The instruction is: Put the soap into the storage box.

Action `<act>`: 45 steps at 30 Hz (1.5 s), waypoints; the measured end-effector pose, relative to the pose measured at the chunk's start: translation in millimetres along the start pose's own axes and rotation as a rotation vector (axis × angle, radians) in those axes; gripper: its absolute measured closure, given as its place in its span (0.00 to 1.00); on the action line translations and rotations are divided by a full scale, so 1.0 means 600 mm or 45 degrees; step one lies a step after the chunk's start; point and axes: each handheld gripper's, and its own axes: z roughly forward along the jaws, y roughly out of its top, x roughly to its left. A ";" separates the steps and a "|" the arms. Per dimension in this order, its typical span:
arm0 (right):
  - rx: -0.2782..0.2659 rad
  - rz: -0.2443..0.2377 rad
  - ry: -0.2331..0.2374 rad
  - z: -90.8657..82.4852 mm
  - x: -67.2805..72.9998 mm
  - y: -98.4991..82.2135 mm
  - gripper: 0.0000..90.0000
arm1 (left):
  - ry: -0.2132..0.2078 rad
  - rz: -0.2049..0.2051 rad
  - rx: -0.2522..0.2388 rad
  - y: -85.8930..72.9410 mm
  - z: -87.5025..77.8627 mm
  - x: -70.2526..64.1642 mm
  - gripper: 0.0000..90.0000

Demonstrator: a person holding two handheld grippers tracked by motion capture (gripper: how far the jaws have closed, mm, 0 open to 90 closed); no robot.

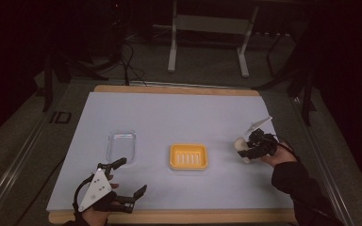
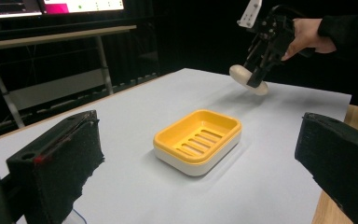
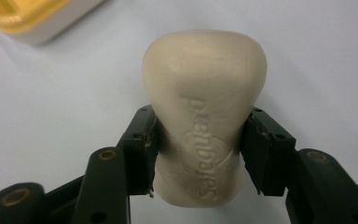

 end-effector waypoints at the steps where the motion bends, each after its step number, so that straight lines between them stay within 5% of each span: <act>1: 0.003 0.007 0.001 0.001 -0.002 0.001 0.55 | 0.000 0.002 0.000 0.000 0.000 0.000 0.01; 15: 0.027 -0.126 -0.009 -0.014 0.008 0.029 0.55 | 0.000 0.000 0.003 0.000 0.000 0.000 0.01; 24: 0.054 -0.265 0.056 -0.019 0.021 0.049 0.55 | -0.001 0.001 0.003 0.000 0.000 0.000 0.01; 45: 0.088 -0.463 0.122 -0.048 0.041 0.101 0.55 | 0.001 0.009 0.008 0.000 0.000 0.000 0.01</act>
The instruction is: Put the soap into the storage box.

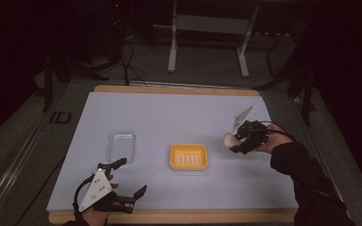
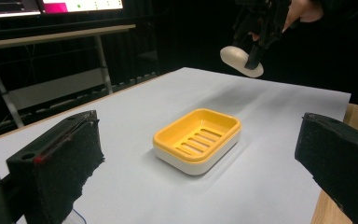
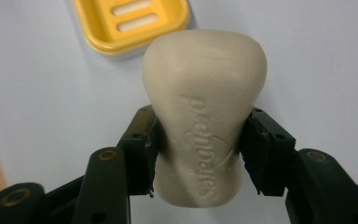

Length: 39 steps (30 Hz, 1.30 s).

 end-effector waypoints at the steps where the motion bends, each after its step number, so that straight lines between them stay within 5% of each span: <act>1: 0.001 -0.007 -0.006 -0.002 0.001 0.004 0.55 | 0.005 0.010 0.005 0.000 0.000 0.000 0.01; 25: 0.074 -0.260 0.041 -0.033 0.030 0.094 0.55 | -0.011 0.022 0.003 0.000 0.001 -0.002 0.01; 39: 0.045 -0.367 0.100 -0.024 0.050 0.148 0.55 | -0.014 0.017 0.004 0.000 0.001 -0.002 0.01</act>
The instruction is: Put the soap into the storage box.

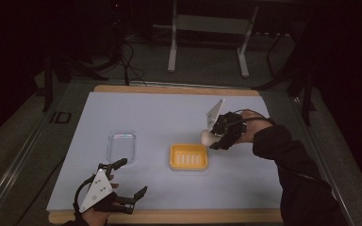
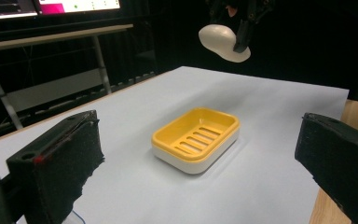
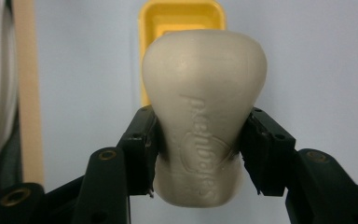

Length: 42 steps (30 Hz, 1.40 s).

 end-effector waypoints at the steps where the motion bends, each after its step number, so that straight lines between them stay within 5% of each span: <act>1: -0.001 -0.013 -0.007 0.002 0.001 0.002 0.55 | 0.000 0.001 0.000 0.000 0.000 0.000 0.01; 16: -0.062 -0.056 0.053 0.056 -0.004 0.040 0.55 | -0.004 0.003 0.002 0.000 -0.001 0.000 0.01; 22: -0.108 -0.039 0.102 0.088 -0.010 0.037 0.55 | -0.003 0.004 -0.001 0.001 -0.002 -0.001 0.01; 31: -0.188 -0.021 0.098 0.131 -0.014 0.026 0.55 | -0.005 0.008 0.004 0.001 -0.002 -0.001 0.01; 42: -0.142 -0.043 0.096 0.186 -0.015 0.014 0.55 | -0.004 0.009 0.004 0.001 -0.002 0.000 0.01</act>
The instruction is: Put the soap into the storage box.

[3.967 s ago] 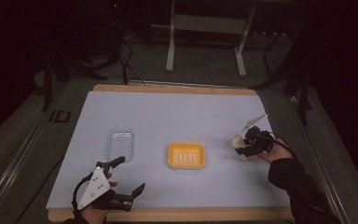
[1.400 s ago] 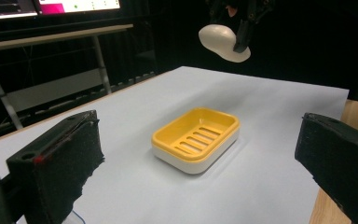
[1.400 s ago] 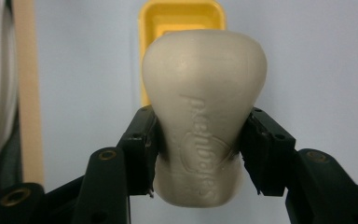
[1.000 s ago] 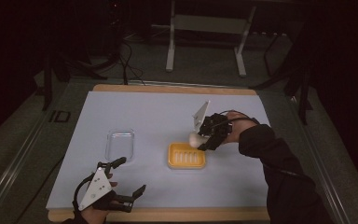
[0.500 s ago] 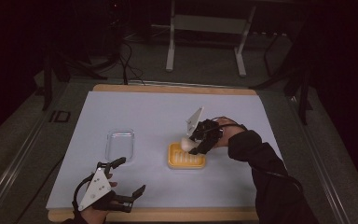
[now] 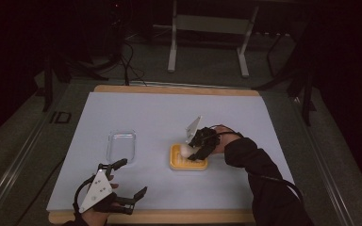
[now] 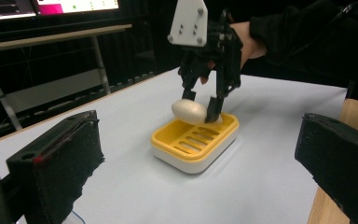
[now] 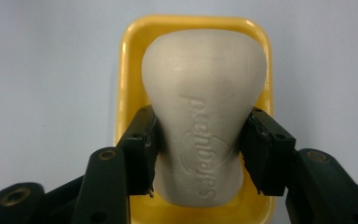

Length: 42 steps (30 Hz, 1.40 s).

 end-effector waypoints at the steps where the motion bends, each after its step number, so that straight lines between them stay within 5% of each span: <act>1: 0.007 -0.003 0.004 0.002 0.000 0.000 0.55 | -0.001 -0.001 0.001 0.000 0.000 0.000 0.01; 16: -0.005 0.017 0.046 0.049 -0.003 -0.006 0.54 | -0.006 0.012 0.013 -0.001 0.002 -0.001 0.01; 28: -0.026 0.040 0.012 0.024 0.004 0.005 0.46 | -0.008 0.012 0.015 -0.001 0.003 -0.001 0.01; 34: -0.079 0.105 -0.026 -0.008 0.003 0.004 0.41 | -0.006 0.011 0.014 -0.001 0.002 -0.001 0.01; 37: -0.127 0.191 -0.101 -0.034 0.009 0.000 0.29 | -0.007 0.012 0.018 -0.001 0.003 -0.001 0.01; 42: -0.188 0.326 -0.140 -0.059 0.013 -0.010 0.21 | -0.006 0.010 0.019 -0.001 0.004 -0.001 0.01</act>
